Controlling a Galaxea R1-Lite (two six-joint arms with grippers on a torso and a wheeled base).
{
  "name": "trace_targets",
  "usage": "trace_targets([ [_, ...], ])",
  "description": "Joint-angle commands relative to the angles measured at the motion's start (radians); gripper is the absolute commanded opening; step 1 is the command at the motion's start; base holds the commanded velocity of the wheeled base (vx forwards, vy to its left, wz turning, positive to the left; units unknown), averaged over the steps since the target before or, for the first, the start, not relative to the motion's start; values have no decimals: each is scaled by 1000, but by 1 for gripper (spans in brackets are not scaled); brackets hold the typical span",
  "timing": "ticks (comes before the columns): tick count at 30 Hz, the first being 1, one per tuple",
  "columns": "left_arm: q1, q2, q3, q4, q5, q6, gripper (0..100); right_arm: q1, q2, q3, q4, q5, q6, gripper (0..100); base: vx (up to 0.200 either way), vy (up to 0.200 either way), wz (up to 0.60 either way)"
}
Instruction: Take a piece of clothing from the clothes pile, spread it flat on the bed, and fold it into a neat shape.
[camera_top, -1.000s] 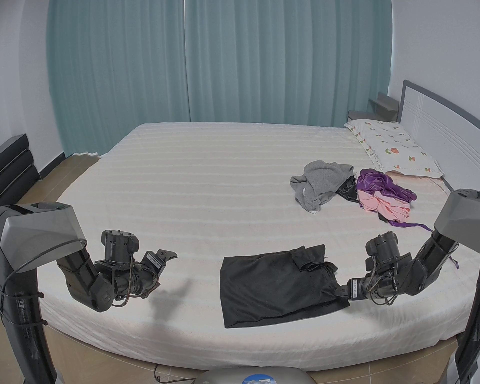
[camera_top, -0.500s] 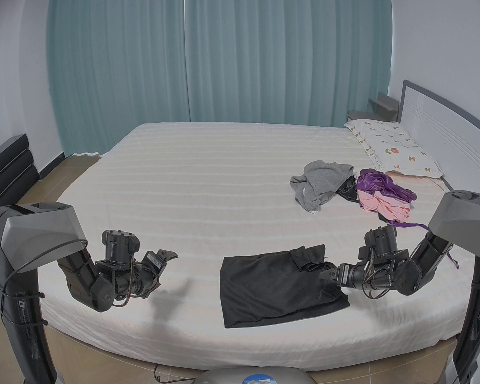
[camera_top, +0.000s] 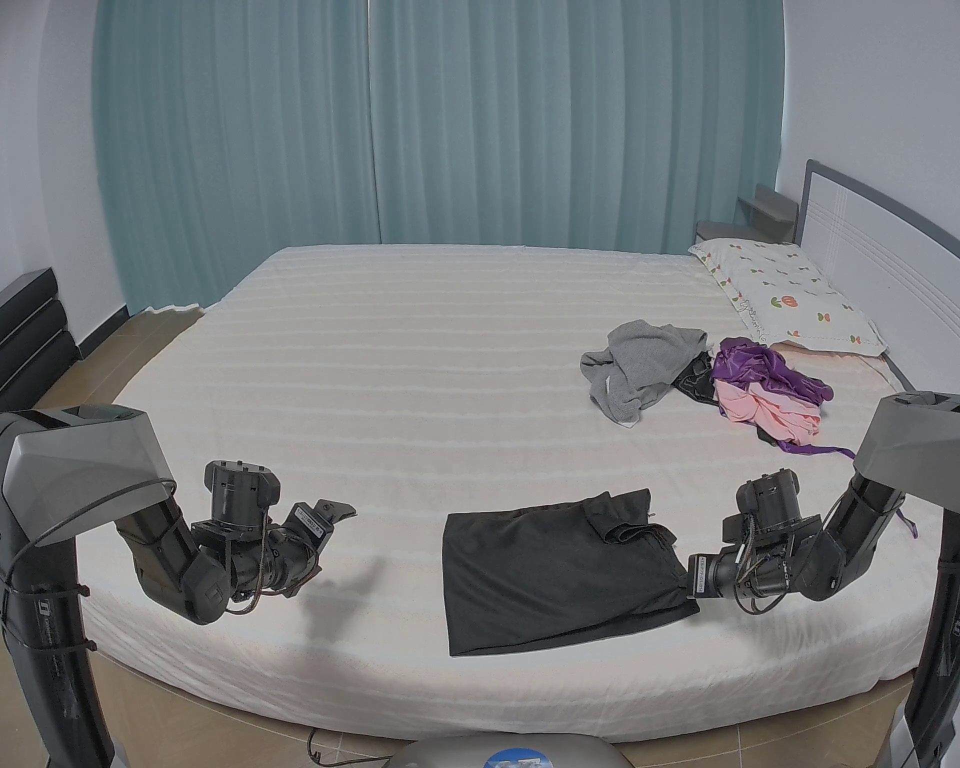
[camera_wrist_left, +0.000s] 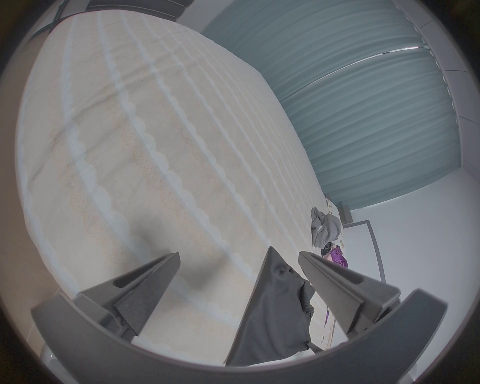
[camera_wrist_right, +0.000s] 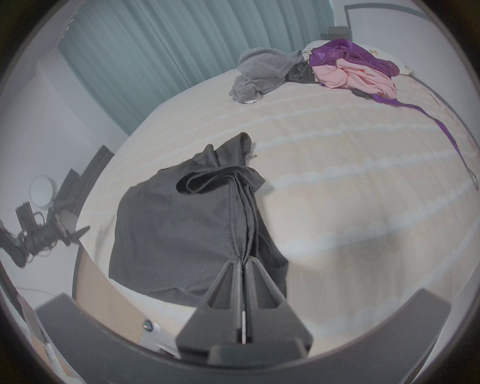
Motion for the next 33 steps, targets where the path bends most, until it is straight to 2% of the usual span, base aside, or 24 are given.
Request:
trace_targets([
  [1, 1, 1, 1, 1, 0, 0, 100, -30, -16, 42, -1, 4, -34, 0, 0, 0, 0],
  [10, 1, 1, 1, -1, 0, 0, 100, -37, -8, 54, -5, 3, -51, 0, 0, 0, 0],
  [11, 1, 1, 1, -1, 0, 0, 100, -37, -8, 54, -5, 3, -51, 100, 0, 0, 0],
  [18, 1, 1, 1, 1, 0, 0, 100, -34, -51, 13, -14, 20, -35, 100, 0, 0, 0],
  [23, 1, 1, 1, 1, 0, -2, 100, 9, -45, -125, 4, 11, 141, 100, 0, 0, 0],
  [28, 1, 1, 1, 1, 0, 0, 100, 67, -9, -217, 21, 27, 242, 100, 0, 0, 0],
  [30, 1, 1, -1, 1, 0, -2, 100, 107, 24, -250, 21, 37, 311, 100, 0, 0, 0],
  [33, 1, 2, -2, 1, 0, 0, 100, 133, 73, -289, 22, 37, 340, 100, 0, 0, 0],
])
